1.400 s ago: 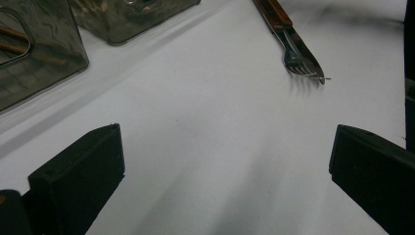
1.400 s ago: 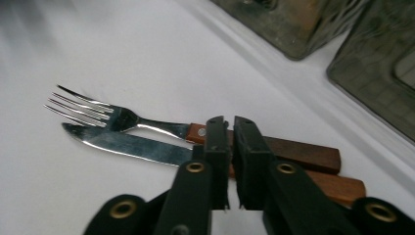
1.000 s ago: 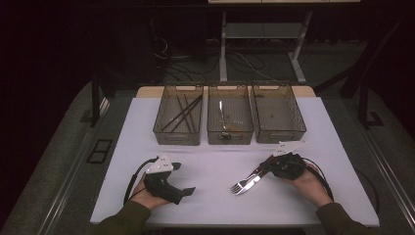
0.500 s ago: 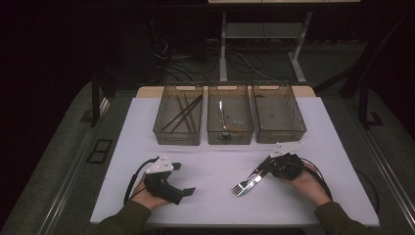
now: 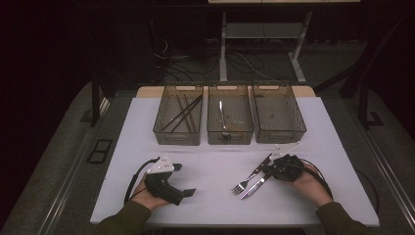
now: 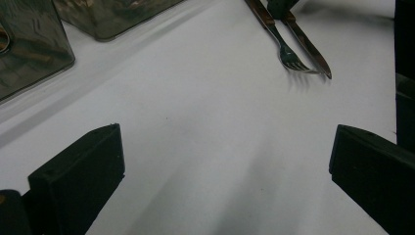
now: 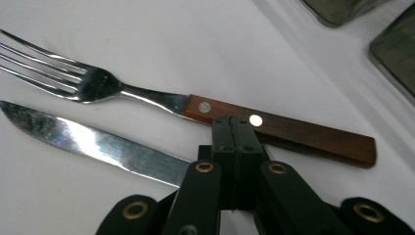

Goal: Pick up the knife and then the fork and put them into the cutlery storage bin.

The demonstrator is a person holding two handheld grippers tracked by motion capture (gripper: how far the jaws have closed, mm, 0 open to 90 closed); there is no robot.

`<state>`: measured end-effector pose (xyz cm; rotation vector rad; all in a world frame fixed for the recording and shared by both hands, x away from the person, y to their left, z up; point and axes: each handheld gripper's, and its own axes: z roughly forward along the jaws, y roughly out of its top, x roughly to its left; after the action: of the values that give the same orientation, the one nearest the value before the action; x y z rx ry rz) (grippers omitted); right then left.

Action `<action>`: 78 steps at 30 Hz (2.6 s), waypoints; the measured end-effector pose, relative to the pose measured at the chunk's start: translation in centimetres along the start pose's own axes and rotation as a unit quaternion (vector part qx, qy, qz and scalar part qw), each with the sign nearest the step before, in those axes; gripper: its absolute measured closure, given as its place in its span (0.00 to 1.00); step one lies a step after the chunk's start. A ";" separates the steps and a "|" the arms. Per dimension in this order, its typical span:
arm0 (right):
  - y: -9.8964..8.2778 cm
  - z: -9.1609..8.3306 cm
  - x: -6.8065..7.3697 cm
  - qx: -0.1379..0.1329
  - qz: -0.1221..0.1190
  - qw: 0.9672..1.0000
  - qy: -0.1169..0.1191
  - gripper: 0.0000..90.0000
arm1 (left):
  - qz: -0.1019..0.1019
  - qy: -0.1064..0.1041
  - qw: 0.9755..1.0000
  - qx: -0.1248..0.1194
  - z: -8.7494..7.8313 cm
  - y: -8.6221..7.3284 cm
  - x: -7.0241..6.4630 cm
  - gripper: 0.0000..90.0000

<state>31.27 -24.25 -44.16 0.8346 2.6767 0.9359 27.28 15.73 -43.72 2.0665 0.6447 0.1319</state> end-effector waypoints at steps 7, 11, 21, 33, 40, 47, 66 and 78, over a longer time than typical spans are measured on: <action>-0.3 -0.3 -0.4 0.005 0.005 1.000 -0.001 1.00 | 0.001 -0.002 1.000 0.002 0.1 0.0 0.0 0.00; -0.4 -0.4 -0.4 0.007 0.005 1.000 0.003 1.00 | 0.002 -0.004 1.000 0.003 0.1 0.0 0.0 0.00; -1.0 -1.0 -0.6 0.015 0.004 1.000 0.021 1.00 | -0.001 -0.007 1.000 0.005 0.2 -0.1 -0.1 0.00; -2.1 -2.1 -0.3 0.027 0.001 0.999 0.024 1.00 | 0.001 -0.010 1.000 0.007 0.2 -0.1 -0.1 0.00; -2.9 -2.9 0.0 0.035 -0.003 0.999 0.027 1.00 | 0.001 -0.011 1.000 0.008 0.2 -0.1 -0.1 0.00; -4.1 -3.9 0.3 0.042 -0.001 0.999 0.029 1.00 | 0.002 -0.012 1.000 0.009 0.3 -0.1 -0.1 0.00; -5.7 -5.6 1.5 0.065 -0.012 0.997 0.038 1.00 | 0.003 -0.015 1.000 0.012 0.4 0.0 -0.2 0.00; -4.2 -6.5 1.3 0.053 -0.008 0.998 0.041 0.81 | 0.004 -0.016 1.000 0.013 0.5 0.0 -0.2 0.00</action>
<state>26.10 -29.60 -41.67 0.8113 2.8208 0.8494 27.27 15.27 -44.00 2.0917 0.6215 0.0948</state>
